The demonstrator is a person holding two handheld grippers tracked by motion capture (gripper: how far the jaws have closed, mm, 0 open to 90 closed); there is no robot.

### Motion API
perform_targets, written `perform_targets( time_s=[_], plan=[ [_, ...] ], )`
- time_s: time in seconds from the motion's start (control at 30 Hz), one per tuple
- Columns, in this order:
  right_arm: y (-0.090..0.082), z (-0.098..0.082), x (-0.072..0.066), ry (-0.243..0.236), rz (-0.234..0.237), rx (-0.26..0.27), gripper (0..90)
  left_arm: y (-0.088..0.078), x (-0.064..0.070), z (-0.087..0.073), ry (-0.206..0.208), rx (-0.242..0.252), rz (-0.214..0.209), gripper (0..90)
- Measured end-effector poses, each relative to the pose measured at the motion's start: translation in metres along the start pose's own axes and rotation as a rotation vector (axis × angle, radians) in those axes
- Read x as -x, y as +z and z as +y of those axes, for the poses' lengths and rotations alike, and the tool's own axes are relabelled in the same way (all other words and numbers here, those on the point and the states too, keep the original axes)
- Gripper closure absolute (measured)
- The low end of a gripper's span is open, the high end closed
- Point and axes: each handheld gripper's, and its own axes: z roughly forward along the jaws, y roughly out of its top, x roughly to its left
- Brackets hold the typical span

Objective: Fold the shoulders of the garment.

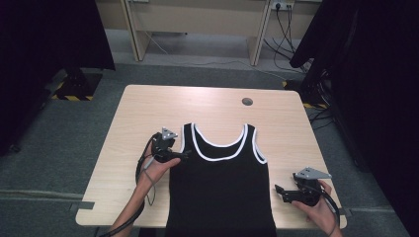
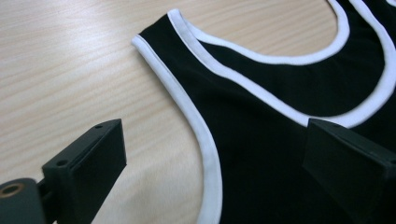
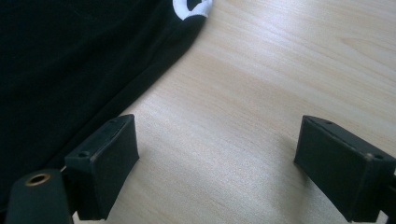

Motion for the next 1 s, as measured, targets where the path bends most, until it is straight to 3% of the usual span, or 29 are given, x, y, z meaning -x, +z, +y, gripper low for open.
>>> perform_targets(
  time_s=[0.3,1.0],
  plan=[
    [0.000,0.000,0.000,0.000,0.000,0.000,13.8,0.022,-0.001,0.016,-0.010,-0.008,0.010,7.5],
    [0.000,0.000,0.000,-0.001,0.001,0.000,13.7,0.068,-0.007,0.037,-0.047,-0.035,0.088,12.7]
  ],
)
